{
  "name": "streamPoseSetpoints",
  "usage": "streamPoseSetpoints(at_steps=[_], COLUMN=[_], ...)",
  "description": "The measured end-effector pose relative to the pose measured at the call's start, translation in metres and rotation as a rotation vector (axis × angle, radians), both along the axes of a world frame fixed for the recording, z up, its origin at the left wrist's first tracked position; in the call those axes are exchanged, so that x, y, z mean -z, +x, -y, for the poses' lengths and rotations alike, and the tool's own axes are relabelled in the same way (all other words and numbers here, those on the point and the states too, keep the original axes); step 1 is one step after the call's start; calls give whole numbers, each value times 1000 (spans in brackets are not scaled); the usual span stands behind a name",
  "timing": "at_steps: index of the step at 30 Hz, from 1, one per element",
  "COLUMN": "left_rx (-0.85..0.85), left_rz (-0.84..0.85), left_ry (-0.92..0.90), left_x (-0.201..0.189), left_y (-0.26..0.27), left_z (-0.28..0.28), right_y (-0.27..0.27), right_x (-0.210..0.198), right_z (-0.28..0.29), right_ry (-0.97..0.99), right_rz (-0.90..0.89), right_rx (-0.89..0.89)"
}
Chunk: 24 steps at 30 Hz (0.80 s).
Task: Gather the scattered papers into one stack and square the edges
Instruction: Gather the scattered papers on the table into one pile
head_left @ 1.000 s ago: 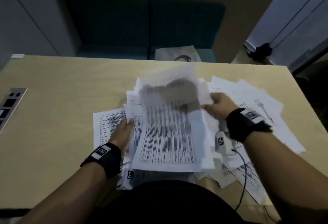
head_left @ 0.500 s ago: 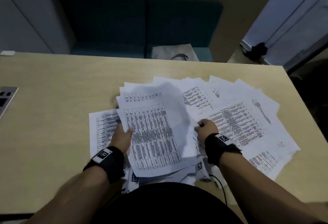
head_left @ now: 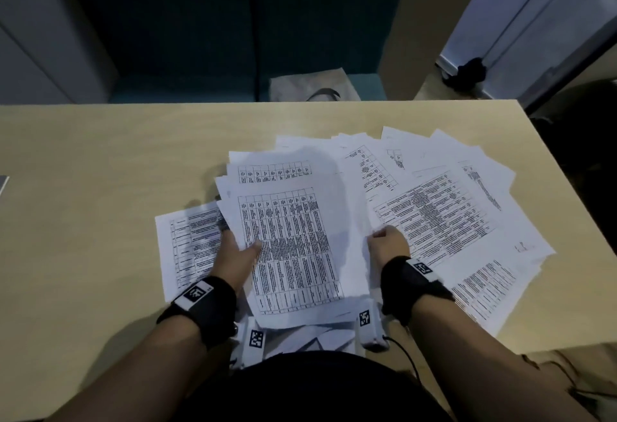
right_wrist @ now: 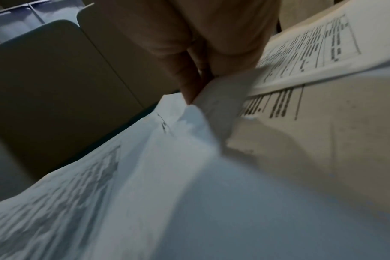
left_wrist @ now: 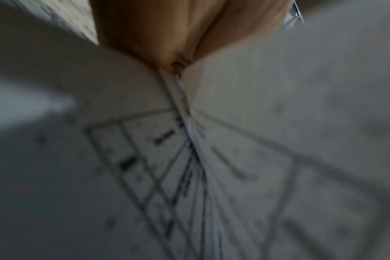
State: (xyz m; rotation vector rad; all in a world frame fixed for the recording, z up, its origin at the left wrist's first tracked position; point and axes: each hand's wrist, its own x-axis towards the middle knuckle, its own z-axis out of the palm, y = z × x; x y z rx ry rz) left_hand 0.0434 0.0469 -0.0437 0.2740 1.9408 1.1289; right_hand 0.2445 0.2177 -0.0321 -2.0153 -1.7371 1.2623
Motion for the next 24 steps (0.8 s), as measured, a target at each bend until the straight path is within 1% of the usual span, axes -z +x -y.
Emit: streamPoseSetpoints(at_steps=[2, 4, 6, 7, 9, 10, 12, 13, 15, 17, 19, 20, 22, 24], left_rx=[5, -36, -114, -146, -201, -217, -253, -279, -341, -376, -402, -418, -426, -418], left_rz=[-42, -51, -41, -26, -34, -52, -80, -53, 8, 71, 79, 69, 45, 4], left_ry=[-23, -7, 8, 35, 83, 90, 112, 122, 118, 125, 109, 110, 98, 79], left_x=[1, 2, 3, 1, 2, -1, -5, -6, -9, -11, -7, -10, -12, -8], left_y=[6, 12, 18, 21, 32, 42, 52, 60, 75, 87, 95, 100, 101, 98], left_z=[-1, -3, -5, -5, -9, -13, -21, -27, -36, -43, -45, -48, -48, -49], right_y=[1, 9, 25, 33, 49, 57, 62, 67, 72, 76, 79, 79, 77, 77], right_x=[2, -1, -11, -16, -26, -30, -36, -37, -34, -30, -28, -30, -32, -35], right_z=[0, -16, -49, -69, -116, -139, -173, -186, -201, -207, -212, -214, -216, -220], right_ry=[5, 34, 98, 164, 290, 304, 251, 227, 210, 260, 354, 358, 303, 313], right_rz=[-15, 34, 72, 114, 254, 348, 564, 645, 738, 784, 836, 862, 914, 896], right_rx=[-151, -362, -495, -537, -632, -695, -864, -963, -1127, -1196, -1244, -1266, -1293, -1256])
